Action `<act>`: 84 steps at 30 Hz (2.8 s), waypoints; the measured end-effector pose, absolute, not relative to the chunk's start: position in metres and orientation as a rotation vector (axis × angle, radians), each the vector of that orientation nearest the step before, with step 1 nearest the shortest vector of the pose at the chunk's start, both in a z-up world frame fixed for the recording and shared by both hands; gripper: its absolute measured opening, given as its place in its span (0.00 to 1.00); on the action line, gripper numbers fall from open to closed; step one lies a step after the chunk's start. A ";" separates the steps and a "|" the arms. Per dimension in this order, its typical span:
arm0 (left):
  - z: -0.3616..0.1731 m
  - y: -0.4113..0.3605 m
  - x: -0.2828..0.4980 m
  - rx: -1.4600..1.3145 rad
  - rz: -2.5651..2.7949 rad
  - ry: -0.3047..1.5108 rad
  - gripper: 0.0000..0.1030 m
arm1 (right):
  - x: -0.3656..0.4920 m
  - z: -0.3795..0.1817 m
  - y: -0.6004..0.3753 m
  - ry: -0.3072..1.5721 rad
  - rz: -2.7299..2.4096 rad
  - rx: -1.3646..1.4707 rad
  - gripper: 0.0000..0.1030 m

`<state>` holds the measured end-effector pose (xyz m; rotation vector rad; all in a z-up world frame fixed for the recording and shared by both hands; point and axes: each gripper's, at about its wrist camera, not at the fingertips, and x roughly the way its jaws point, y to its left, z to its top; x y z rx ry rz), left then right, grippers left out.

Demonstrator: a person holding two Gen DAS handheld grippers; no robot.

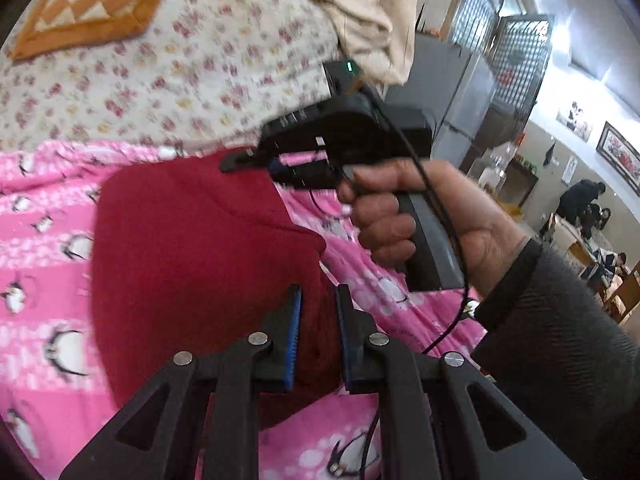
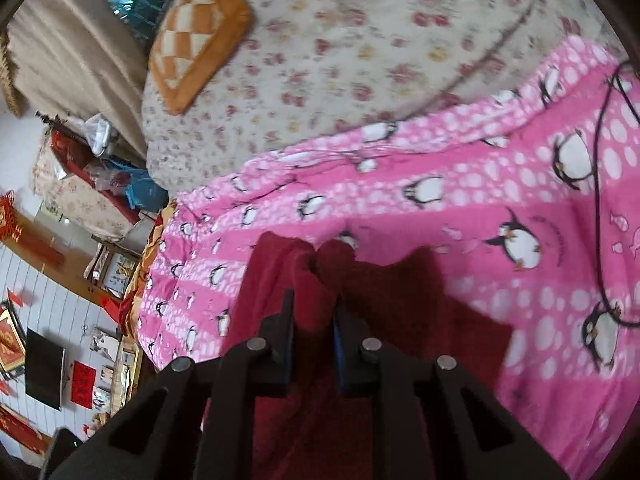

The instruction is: Fold small clothes

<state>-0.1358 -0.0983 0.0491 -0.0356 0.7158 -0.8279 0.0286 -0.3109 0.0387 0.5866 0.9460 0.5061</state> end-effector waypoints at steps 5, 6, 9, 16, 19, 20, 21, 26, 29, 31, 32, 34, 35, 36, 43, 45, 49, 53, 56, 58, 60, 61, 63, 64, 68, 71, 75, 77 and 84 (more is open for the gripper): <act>0.022 -0.122 -0.130 -0.009 -0.798 0.779 0.00 | 0.042 0.014 -0.318 0.987 0.490 0.571 0.14; 0.016 -0.124 -0.130 -0.002 -0.795 0.790 0.00 | 0.044 0.008 -0.318 1.004 0.479 0.557 0.14; 0.005 -0.126 -0.130 0.014 -0.796 0.803 0.01 | 0.047 -0.012 -0.315 1.037 0.446 0.497 0.14; 0.013 -0.103 -0.143 -0.008 -0.867 0.852 0.09 | 0.037 -0.016 -0.313 0.986 0.393 0.453 0.23; 0.030 -0.065 -0.154 -0.040 -0.838 0.843 0.09 | 0.022 0.001 -0.319 0.954 0.394 0.447 0.24; 0.038 -0.049 -0.155 -0.041 -0.806 0.812 0.11 | 0.014 0.011 -0.323 0.929 0.395 0.446 0.25; 0.044 -0.036 -0.154 -0.043 -0.769 0.786 0.12 | 0.003 0.022 -0.326 0.893 0.392 0.437 0.28; 0.043 0.001 -0.126 -0.095 -0.571 0.782 0.10 | -0.058 0.068 -0.300 0.770 0.548 0.223 0.28; 0.015 -0.005 -0.122 -0.084 -0.543 0.884 0.00 | -0.100 0.073 -0.258 0.748 0.739 -0.029 0.28; -0.004 -0.014 -0.124 -0.016 -0.534 0.930 0.00 | -0.117 0.056 -0.235 0.805 0.785 -0.205 0.28; -0.007 -0.017 -0.126 0.014 -0.540 0.921 0.00 | -0.118 0.038 -0.227 0.891 0.770 -0.279 0.28; -0.006 -0.017 -0.125 0.007 -0.547 0.937 0.00 | -0.117 0.006 -0.224 1.016 0.742 -0.349 0.25; -0.002 -0.014 -0.122 -0.022 -0.544 0.952 0.00 | -0.116 0.009 -0.225 1.008 0.750 -0.336 0.24; 0.005 -0.011 -0.120 -0.050 -0.542 0.953 0.00 | -0.115 0.018 -0.228 1.001 0.750 -0.311 0.22; 0.064 -0.022 -0.060 -0.105 -0.536 0.808 0.00 | -0.102 0.063 -0.254 0.773 0.667 -0.137 0.22; 0.050 -0.035 -0.028 -0.071 -0.508 0.865 0.00 | -0.085 0.046 -0.250 0.843 0.592 -0.180 0.22; 0.017 -0.044 -0.007 -0.013 -0.508 0.953 0.00 | -0.062 0.025 -0.254 0.966 0.561 -0.137 0.22; 0.047 -0.040 0.002 -0.047 -0.536 0.946 0.00 | -0.063 0.045 -0.257 0.921 0.536 -0.113 0.22; 0.065 -0.049 0.029 -0.060 -0.517 0.888 0.02 | -0.048 0.061 -0.263 0.818 0.448 -0.054 0.25; 0.058 -0.066 0.061 -0.044 -0.502 0.942 0.02 | -0.027 0.058 -0.266 0.814 0.349 -0.024 0.26; 0.042 -0.079 0.084 -0.029 -0.473 1.003 0.02 | -0.005 0.046 -0.270 0.846 0.291 0.023 0.26; 0.029 -0.084 0.097 -0.026 -0.444 1.048 0.02 | 0.005 0.039 -0.269 0.864 0.281 0.028 0.26; 0.009 -0.091 0.103 -0.011 -0.409 1.099 0.02 | 0.018 0.022 -0.265 0.915 0.262 -0.001 0.25; -0.002 -0.094 0.104 0.007 -0.402 1.133 0.02 | 0.021 0.014 -0.265 0.946 0.253 0.003 0.25; 0.003 -0.099 0.101 0.053 -0.407 1.125 0.02 | 0.023 0.013 -0.271 0.983 0.245 0.070 0.26; 0.032 -0.081 0.089 -0.031 -0.492 1.044 0.07 | 0.011 0.033 -0.296 0.915 0.283 0.227 0.26; 0.055 -0.052 0.060 -0.041 -0.579 0.948 0.40 | -0.025 0.051 -0.338 0.788 0.225 0.373 0.59; 0.051 -0.040 0.046 -0.039 -0.614 0.942 0.42 | -0.034 0.049 -0.357 0.788 0.210 0.426 0.61; 0.014 -0.024 0.006 -0.031 -0.689 0.845 0.42 | -0.058 0.015 -0.352 0.903 0.297 0.495 0.62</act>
